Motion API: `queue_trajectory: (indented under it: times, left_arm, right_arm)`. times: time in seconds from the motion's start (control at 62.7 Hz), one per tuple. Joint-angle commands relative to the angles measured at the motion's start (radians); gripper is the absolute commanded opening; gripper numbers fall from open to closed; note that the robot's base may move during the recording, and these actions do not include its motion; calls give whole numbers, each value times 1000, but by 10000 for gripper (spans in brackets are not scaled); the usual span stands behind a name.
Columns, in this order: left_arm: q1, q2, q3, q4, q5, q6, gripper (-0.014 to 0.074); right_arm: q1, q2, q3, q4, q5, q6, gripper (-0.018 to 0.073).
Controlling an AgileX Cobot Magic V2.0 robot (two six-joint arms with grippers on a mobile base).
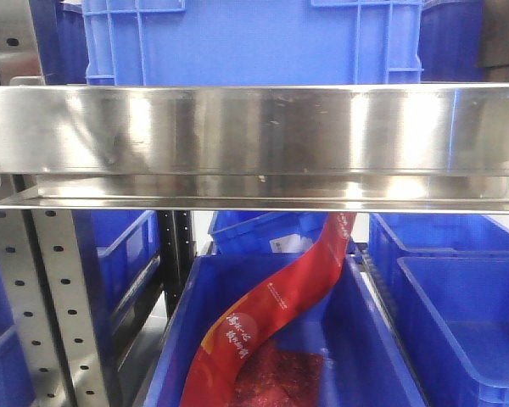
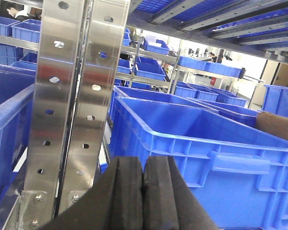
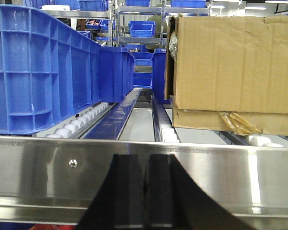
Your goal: Grab PVC pipe and place in blue bin
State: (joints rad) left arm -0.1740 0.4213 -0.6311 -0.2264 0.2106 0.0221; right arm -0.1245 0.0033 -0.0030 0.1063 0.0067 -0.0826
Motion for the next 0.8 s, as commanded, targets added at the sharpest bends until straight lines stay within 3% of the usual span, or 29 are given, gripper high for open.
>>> queue_trajectory:
  times: [0.0, 0.781]
  left_arm:
    - [3, -5, 2, -6, -19, 0, -111]
    - [3, -5, 2, -6, -19, 0, -111]
  right_arm:
    - [-6, -3, 3, -8, 22, -4, -167]
    - [-6, -3, 3, 4, 11, -4, -167]
